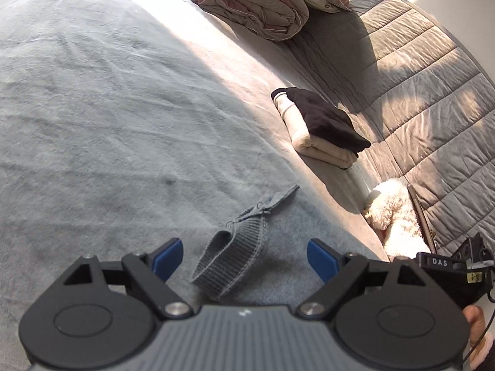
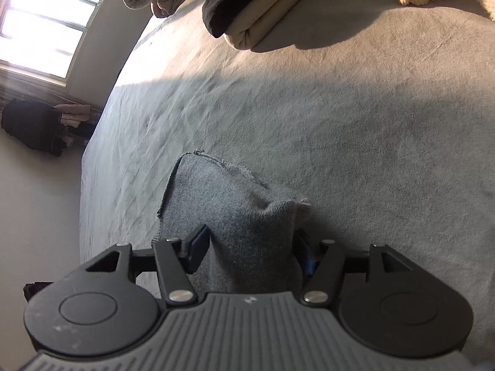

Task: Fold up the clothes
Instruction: 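Grasp the folded sweater with both grippers, then carry the held sweater with both grippers to the black and beige clothes stack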

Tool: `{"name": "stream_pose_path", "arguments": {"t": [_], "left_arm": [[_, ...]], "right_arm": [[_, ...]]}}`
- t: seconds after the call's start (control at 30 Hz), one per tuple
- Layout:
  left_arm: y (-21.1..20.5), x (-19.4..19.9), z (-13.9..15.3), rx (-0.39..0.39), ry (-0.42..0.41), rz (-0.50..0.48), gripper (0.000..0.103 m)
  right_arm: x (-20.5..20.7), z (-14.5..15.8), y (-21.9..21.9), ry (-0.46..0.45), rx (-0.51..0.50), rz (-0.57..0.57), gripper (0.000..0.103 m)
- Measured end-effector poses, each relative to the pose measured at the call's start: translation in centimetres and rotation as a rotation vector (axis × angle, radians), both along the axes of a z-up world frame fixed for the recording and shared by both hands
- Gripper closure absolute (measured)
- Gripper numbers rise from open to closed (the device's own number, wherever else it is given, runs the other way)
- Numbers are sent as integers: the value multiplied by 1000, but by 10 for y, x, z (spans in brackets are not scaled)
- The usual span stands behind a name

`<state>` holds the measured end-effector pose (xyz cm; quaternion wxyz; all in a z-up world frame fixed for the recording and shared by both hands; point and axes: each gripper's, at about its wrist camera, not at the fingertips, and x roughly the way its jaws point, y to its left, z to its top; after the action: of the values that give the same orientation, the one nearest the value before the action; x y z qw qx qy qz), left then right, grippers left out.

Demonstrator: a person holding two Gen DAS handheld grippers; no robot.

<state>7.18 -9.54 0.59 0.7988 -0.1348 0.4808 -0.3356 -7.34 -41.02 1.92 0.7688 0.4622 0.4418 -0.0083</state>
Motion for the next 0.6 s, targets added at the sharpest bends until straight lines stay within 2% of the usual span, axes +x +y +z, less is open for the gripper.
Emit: {"name": "stream_pose_path", "arguments": {"t": [0.13,0.33,0.5,0.6], "left_arm": [[-28,19,-11,69,50,-34,18],[-40,38,-35,56,166,-33,19],[-53,49,-32,59,171,-87,28],[-63,51,-35,72,173,-120,29]], "right_arm": [[-23,-1,-10,-36,50,-65,38],[-43,-22,-11,-73,137,-142,38],[-40,-48,-13,-52,214,-237,41],[-34,-54,-10,-86,224,-259,42]]}}
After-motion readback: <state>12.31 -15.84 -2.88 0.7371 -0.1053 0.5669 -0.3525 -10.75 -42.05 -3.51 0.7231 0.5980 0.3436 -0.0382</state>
